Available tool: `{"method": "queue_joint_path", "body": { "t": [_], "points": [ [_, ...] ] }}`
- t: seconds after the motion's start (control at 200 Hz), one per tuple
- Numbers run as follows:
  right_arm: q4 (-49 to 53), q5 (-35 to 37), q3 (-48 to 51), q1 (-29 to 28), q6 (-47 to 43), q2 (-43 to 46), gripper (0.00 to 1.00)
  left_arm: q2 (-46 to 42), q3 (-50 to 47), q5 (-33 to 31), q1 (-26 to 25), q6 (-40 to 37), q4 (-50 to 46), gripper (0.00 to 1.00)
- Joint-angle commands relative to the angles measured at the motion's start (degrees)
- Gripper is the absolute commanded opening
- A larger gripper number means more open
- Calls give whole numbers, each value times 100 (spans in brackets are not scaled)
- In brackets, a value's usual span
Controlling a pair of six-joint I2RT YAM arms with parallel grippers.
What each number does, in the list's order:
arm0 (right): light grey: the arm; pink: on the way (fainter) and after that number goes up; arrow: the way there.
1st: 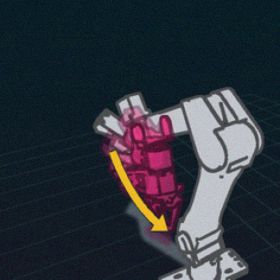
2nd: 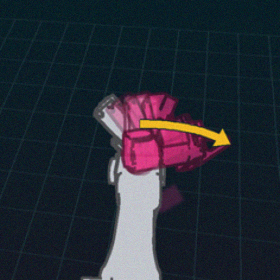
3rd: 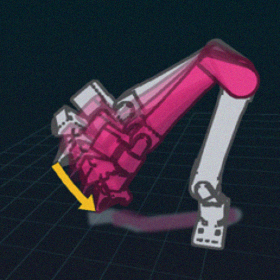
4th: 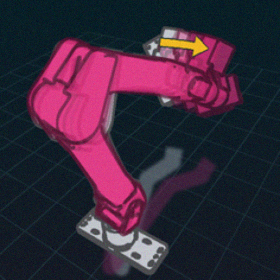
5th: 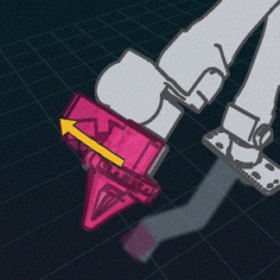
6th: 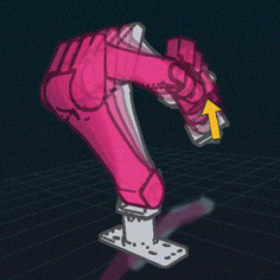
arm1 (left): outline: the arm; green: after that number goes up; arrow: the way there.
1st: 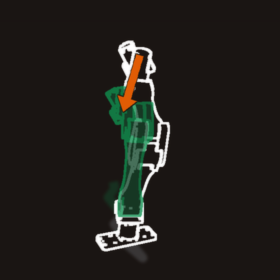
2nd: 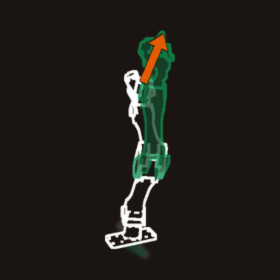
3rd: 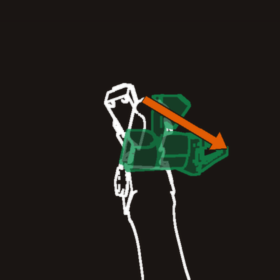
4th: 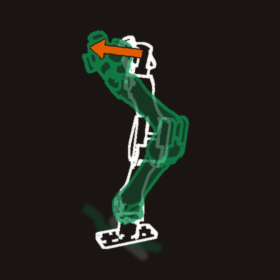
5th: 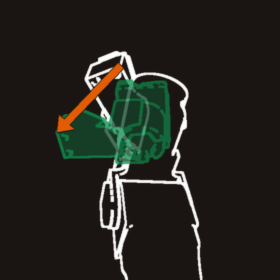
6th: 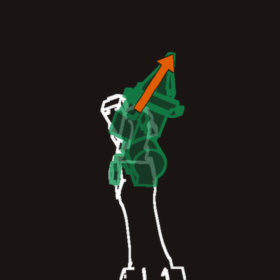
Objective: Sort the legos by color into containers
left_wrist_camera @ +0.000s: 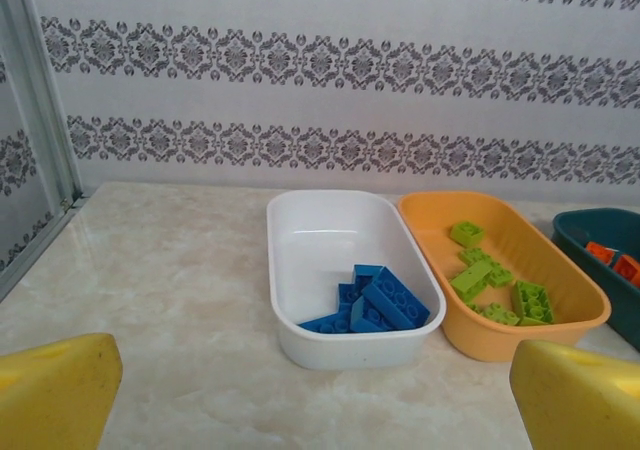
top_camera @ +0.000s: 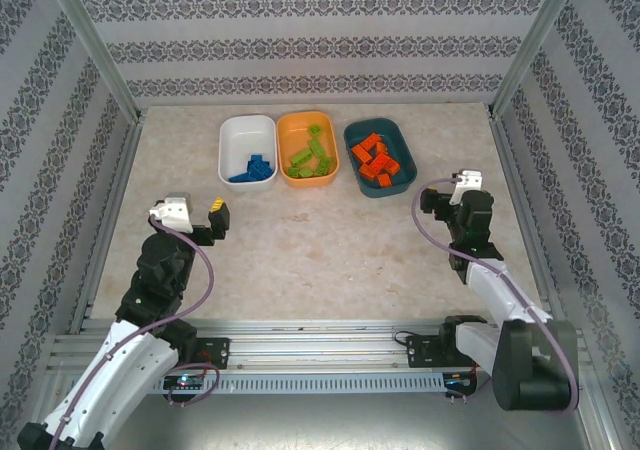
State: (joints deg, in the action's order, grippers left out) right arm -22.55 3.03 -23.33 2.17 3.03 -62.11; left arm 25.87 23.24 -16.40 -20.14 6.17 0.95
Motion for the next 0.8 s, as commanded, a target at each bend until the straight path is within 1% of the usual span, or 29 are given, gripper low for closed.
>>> {"method": "queue_joint_path", "body": {
  "t": [0.0, 0.21, 0.365, 0.475, 0.575, 0.635, 0.794],
  "points": [
    [-973, -284, 97, 64, 66, -455, 98, 23, -46, -264, 39, -95, 343, 100],
    [-1506, -438, 35, 86, 106, -1175, 98, 100, -39, -508, 203, 12, 101, 100],
    [-1635, -500, -46, 99, 184, -1447, 98, 278, -167, -652, 395, -46, 228, 100],
    [-1666, -624, -99, 99, 176, -1563, 98, 535, -490, -631, 729, 30, 781, 100],
    [-1654, -664, -127, 97, 171, -1572, 98, 1042, -706, -462, 1049, -51, 1445, 100],
    [-1648, -630, -134, 107, 189, -1585, 98, 1475, -725, -367, 1211, -108, 1830, 100],
    [-1682, -633, -125, 107, 190, -1603, 98, 2984, -700, 188, 1577, -422, 3251, 100]
  ]
}}
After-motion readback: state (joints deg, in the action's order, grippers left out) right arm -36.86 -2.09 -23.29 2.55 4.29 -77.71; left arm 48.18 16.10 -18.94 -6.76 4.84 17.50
